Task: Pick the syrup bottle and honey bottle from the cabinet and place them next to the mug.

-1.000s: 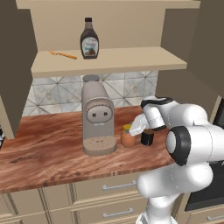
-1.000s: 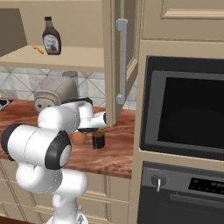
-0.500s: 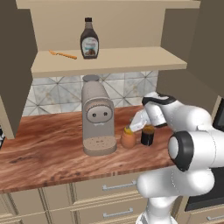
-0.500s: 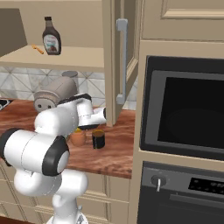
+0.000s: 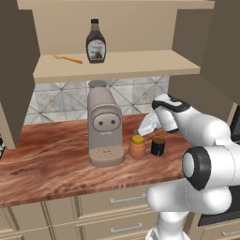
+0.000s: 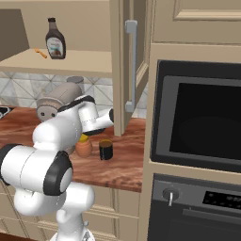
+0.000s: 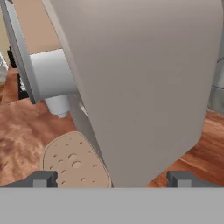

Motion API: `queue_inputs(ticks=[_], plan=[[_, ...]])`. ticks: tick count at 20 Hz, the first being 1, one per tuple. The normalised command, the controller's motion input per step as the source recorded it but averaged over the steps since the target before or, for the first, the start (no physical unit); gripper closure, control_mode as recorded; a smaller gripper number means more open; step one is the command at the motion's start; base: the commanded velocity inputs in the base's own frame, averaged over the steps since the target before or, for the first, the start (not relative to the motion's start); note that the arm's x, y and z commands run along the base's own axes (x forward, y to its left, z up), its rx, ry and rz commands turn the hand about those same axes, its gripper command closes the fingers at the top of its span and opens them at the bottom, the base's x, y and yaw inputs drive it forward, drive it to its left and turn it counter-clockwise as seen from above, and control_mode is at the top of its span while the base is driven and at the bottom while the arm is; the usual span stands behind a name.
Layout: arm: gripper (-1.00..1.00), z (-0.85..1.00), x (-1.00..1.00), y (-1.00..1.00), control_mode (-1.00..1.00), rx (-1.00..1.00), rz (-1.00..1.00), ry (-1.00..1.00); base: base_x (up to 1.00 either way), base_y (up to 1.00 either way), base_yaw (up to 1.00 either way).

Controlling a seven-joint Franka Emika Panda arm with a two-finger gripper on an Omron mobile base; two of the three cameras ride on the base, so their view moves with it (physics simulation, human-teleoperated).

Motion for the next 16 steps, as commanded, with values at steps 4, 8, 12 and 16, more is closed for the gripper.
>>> queue_inputs(ticks=[4,8,12,16], plan=[[-1.00,0.33,-0.16,0.11,-1.00,0.00,0.00,0.00,0.00,0.00,0.00],[-1.00,0.20,-0.32,0.11,-1.00,0.00,0.00,0.03,0.00,0.00,0.00],[-1.00,0.30,-0.34,0.15,-1.00,0.00,0.00,0.04,0.00,0.00,0.00],[-1.00,0.47,-0.37,0.14,-1.00,0.00,-0.01,0.03,0.00,0.00,0.00]])
